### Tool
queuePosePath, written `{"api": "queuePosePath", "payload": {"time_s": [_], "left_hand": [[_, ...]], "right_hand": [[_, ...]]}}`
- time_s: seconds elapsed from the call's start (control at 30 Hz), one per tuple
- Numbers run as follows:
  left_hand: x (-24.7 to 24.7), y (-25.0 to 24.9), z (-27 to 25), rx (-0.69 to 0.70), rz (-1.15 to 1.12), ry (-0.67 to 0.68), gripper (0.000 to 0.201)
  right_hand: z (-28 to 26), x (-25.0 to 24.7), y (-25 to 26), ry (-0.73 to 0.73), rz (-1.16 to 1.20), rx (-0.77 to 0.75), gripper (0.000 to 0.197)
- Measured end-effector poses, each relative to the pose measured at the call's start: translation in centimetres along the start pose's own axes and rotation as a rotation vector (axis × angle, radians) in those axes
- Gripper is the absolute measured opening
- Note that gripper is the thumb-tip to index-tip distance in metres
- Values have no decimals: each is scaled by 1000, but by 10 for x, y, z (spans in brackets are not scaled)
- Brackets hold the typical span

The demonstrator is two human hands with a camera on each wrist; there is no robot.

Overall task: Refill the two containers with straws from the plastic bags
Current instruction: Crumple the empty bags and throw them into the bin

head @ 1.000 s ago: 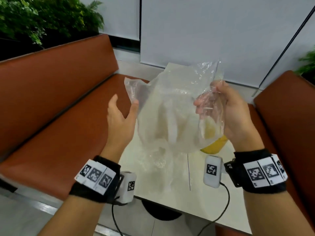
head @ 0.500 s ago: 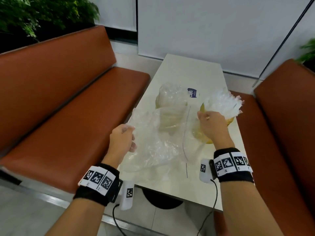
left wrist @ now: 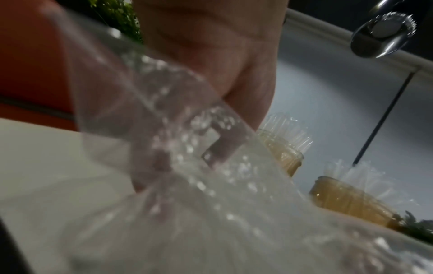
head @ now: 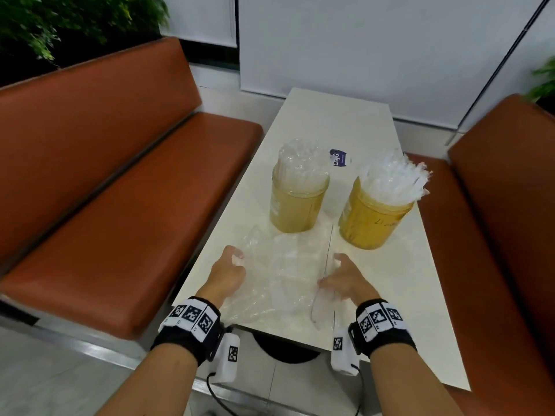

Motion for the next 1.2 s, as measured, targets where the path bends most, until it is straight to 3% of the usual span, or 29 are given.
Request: {"api": "queuePosePath", "payload": {"time_s": [0.13, 0.2, 0.23, 0.33, 0.47, 0.6, 0.7, 0.77, 0.87, 0.9, 0.93, 1.0, 1.03, 1.07, 1.1, 1.13, 1.17, 1.2], "left_hand": [[-6, -6, -1, 89, -68, -19, 44], [-12, -13, -6, 152, -147, -24, 62], [-15, -16, -6, 178, -189, -18, 66], [-23, -43, -20, 264, -188, 55, 46], [-29, -87, -46, 418, -140, 167, 34], [-38, -109, -58, 507, -212, 176, 35], [-34, -114, -62, 459, -359, 289, 32], [-35, -118, -68, 429, -403, 332, 47], [-45, -138, -82, 476, -49, 153, 42], [-39, -149, -89, 513, 127, 112, 40], [-26, -159, -94, 552, 319, 111, 56], [12, -165, -92, 566, 633, 236, 108], [32, -159, -88, 525, 750, 318, 122], [47, -152, -82, 471, 827, 378, 123], [54, -148, -74, 437, 832, 393, 108], [55, -145, -66, 399, 814, 369, 76], [54, -144, -60, 371, 808, 328, 42], [49, -145, -54, 366, 859, 241, 31]], "right_hand": [[-1, -1, -8, -106, 95, -109, 87], [-11, -7, -4, -119, 198, -196, 78], [-17, -11, 1, -87, 261, -258, 71], [-47, -21, 28, 65, 382, -455, 61], [-86, -42, 59, 187, 456, -668, 51], [-99, -59, 75, 269, 373, -785, 17], [-103, -63, 82, 283, 227, -910, 59], [-104, -63, 83, 306, 157, -920, 62], [-117, -58, 95, 289, 73, -970, 39], [-121, -54, 98, 298, 55, -959, 43], [-124, -51, 104, 303, 23, -978, 48], [-128, -47, 117, 283, -15, -1050, 47], [-129, -45, 121, 282, -7, -1078, 43], [-130, -46, 125, 276, 45, -1101, 37], [-130, -48, 128, 250, 61, -1094, 33], [-127, -51, 128, 206, 5, -1050, 32], [-122, -53, 127, 139, -141, -958, 37], [-119, -50, 125, 106, -344, -816, 45]]}}
Point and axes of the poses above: each hand's wrist, its own z-axis towards the middle knuckle, its own x-axis out of the palm, y = z × x, the point moved 9 cm from there along z, towards the middle knuckle, and after that the axes turned 14 degrees about y, right-handed, at the moved point
